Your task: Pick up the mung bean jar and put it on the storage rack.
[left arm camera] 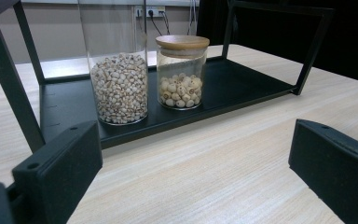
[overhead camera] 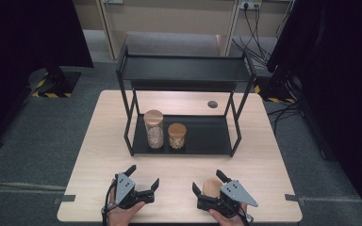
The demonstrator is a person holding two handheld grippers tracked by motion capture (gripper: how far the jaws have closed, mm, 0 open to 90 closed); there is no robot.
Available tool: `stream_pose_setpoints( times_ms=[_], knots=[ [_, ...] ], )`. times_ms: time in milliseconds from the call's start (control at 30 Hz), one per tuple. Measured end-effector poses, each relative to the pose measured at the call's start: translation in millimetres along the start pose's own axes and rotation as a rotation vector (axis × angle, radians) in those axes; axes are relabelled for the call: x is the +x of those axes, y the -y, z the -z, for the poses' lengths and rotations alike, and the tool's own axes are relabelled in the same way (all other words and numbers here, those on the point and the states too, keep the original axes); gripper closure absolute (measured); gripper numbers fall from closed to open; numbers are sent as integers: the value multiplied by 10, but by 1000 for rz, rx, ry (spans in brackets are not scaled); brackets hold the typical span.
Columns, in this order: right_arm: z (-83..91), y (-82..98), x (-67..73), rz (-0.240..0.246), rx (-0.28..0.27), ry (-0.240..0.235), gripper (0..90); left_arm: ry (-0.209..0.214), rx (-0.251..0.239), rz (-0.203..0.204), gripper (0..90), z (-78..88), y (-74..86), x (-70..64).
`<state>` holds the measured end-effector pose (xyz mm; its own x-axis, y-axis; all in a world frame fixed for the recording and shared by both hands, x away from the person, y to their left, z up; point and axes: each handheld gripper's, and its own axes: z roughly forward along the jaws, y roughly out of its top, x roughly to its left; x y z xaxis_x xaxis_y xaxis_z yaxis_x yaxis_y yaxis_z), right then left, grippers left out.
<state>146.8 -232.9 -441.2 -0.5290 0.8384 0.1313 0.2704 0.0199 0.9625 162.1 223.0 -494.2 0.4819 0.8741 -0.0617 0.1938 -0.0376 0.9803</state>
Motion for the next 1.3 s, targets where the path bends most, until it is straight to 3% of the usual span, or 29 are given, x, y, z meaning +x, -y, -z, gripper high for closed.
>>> stream_pose_setpoints(
  times_ms=[767, 1300],
  knots=[
    [140, 75, 19, 39, -4, 34, 42, 3, -10, -5, 20, 22, 1, -14],
    [222, 295, -67, 38, 34, 69, 47, 2, -8, -6, 20, 20, 2, -17]
  ],
)
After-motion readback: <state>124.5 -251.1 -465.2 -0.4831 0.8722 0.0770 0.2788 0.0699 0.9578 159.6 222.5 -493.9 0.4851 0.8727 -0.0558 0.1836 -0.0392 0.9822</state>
